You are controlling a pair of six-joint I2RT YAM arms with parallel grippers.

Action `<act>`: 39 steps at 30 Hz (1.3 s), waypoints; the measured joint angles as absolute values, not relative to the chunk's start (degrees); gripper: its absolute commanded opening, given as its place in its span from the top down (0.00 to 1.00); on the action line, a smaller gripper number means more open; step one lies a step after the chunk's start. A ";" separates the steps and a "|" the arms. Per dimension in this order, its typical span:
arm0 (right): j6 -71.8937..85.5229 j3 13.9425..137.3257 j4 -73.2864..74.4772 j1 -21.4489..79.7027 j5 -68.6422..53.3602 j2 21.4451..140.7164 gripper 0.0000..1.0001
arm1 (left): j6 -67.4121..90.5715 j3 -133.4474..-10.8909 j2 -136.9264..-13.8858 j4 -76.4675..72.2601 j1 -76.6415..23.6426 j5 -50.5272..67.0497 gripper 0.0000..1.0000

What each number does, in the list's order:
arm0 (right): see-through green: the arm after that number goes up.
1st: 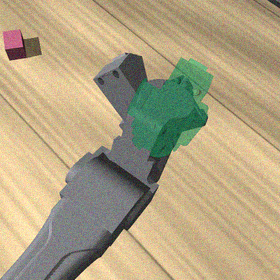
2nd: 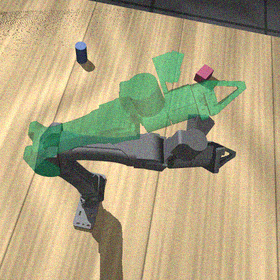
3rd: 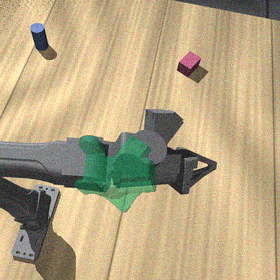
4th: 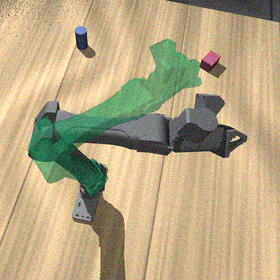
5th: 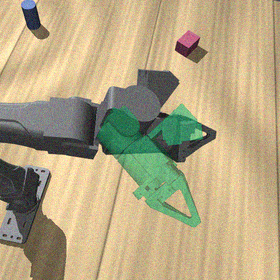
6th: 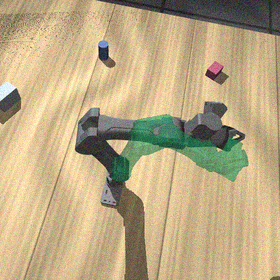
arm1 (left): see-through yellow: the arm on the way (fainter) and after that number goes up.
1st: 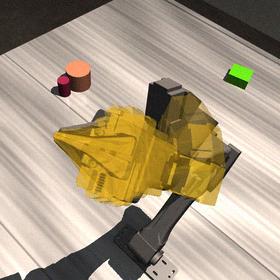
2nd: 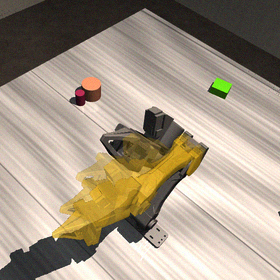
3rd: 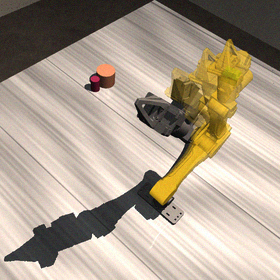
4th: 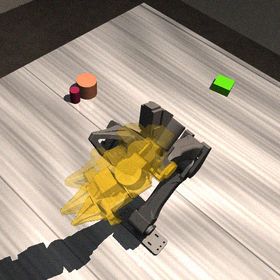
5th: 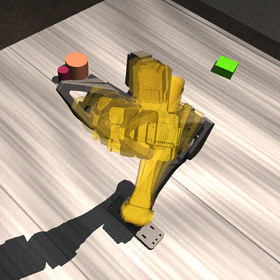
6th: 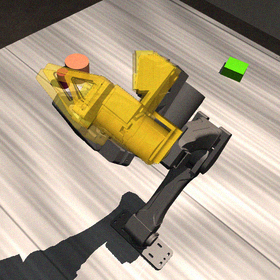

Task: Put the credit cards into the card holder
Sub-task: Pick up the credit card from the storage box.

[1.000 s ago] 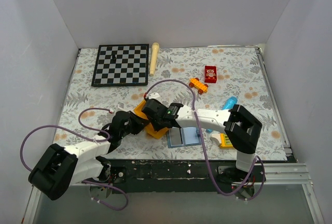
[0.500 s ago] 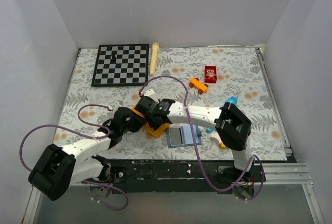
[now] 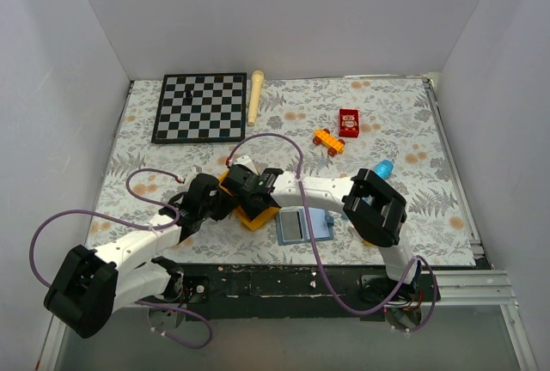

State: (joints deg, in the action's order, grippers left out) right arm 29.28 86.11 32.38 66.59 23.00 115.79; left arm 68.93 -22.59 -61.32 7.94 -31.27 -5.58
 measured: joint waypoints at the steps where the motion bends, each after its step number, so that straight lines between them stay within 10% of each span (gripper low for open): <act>1: 29.28 85.93 32.08 66.41 22.52 115.79 0.56 | 68.84 -22.74 -61.28 8.21 -31.27 -5.63 1.00; 39: 29.56 65.04 2.87 60.14 5.10 103.04 0.75 | 67.11 -25.89 -63.55 11.66 -31.07 -6.42 1.00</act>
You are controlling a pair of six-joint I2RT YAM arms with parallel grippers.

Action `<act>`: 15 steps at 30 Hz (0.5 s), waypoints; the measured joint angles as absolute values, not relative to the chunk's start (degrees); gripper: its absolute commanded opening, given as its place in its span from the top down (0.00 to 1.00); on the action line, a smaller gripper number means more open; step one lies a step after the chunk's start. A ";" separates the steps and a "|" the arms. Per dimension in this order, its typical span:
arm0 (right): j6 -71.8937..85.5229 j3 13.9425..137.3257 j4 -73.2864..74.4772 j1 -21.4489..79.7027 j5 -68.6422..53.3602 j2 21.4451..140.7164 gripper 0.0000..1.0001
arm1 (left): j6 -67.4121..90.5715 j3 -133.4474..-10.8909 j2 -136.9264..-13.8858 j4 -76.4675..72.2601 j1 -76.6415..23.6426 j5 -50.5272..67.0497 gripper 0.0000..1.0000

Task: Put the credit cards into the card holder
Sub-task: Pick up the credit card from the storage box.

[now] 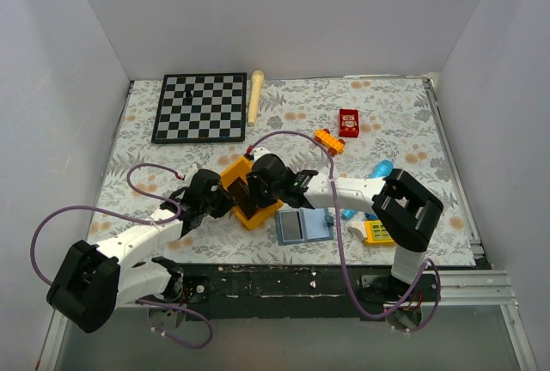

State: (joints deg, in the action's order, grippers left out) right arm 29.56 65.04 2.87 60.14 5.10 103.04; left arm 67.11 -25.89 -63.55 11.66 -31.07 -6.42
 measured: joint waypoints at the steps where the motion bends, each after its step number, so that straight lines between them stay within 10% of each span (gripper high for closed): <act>1: 29.56 65.04 2.76 60.07 4.80 103.04 0.75 | 67.11 -25.89 -63.55 11.68 -31.00 -6.42 1.00; 15: 29.50 64.90 2.20 59.96 -3.20 104.77 0.78 | 67.18 -26.00 -64.03 11.53 -30.87 -5.80 1.00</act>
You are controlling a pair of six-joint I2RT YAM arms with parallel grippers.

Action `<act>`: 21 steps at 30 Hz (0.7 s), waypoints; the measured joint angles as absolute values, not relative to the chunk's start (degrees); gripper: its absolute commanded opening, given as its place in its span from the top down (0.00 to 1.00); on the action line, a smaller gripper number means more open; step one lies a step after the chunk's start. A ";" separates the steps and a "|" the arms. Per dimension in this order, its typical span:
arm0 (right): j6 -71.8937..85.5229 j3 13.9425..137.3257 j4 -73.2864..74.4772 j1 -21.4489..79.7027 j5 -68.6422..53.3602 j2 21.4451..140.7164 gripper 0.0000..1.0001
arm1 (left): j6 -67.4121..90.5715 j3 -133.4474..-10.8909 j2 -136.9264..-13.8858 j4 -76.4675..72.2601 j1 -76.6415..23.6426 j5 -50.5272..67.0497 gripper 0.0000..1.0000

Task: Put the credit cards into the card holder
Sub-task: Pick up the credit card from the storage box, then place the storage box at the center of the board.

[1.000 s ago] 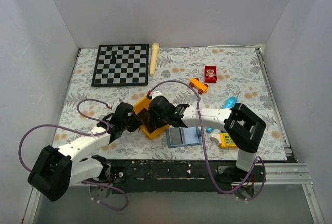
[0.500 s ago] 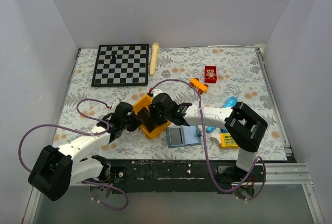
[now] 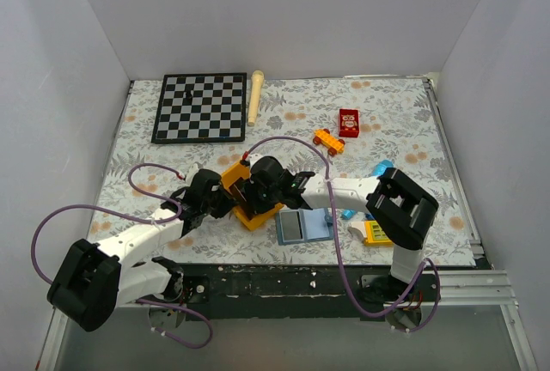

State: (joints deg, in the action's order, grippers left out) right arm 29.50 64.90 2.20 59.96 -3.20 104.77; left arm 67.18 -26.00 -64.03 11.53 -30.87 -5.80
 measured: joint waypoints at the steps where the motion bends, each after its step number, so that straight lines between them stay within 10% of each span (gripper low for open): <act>1: 29.47 64.90 2.20 59.96 -3.27 104.77 0.80 | 67.13 -26.00 -64.03 11.53 -30.87 -5.76 1.00; 6: 29.06 65.04 2.96 59.96 -2.09 104.86 0.99 | 66.92 -26.37 -64.40 11.57 -30.87 -5.65 1.00; 21: 30.98 60.47 5.28 58.30 5.63 95.70 0.99 | 63.68 -32.38 -66.85 19.88 -30.87 -7.60 0.91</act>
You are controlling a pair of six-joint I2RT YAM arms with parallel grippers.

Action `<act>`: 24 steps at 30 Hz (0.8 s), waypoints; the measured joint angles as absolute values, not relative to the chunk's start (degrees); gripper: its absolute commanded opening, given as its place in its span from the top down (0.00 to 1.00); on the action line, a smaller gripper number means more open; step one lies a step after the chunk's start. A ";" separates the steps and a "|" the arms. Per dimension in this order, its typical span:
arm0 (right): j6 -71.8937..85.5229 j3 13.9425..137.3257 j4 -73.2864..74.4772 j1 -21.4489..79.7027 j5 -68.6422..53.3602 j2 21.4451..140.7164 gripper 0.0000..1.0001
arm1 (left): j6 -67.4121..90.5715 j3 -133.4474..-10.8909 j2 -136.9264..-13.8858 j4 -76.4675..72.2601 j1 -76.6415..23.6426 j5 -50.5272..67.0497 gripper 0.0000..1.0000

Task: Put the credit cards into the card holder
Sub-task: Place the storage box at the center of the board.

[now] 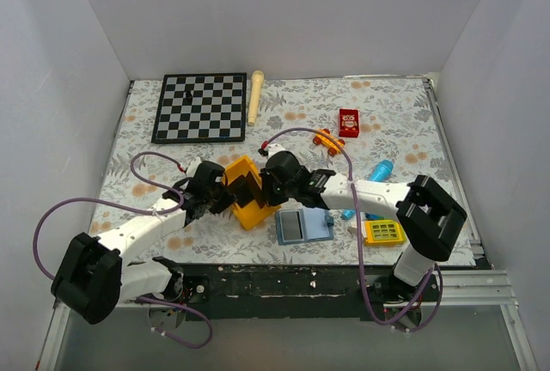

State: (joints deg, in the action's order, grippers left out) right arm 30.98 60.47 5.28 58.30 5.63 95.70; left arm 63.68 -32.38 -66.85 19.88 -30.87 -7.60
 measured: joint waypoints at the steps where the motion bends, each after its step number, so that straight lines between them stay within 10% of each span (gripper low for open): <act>1: 31.24 60.14 4.84 57.82 5.37 95.00 0.99 | 63.20 -32.93 -66.83 20.62 -30.87 -8.16 0.90; 11: 34.11 54.72 -4.78 53.65 -4.45 92.07 0.99 | 57.93 -38.28 -66.19 25.54 -30.87 -11.73 0.61; 24: 37.82 47.20 -17.72 47.86 -19.77 88.75 0.99 | 55.51 -41.47 -60.75 28.21 -30.85 -11.88 0.57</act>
State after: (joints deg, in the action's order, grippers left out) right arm 37.82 47.20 -17.72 47.86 -19.77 88.75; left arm 55.51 -41.47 -60.75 28.21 -30.85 -11.88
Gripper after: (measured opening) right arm 0.043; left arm 0.425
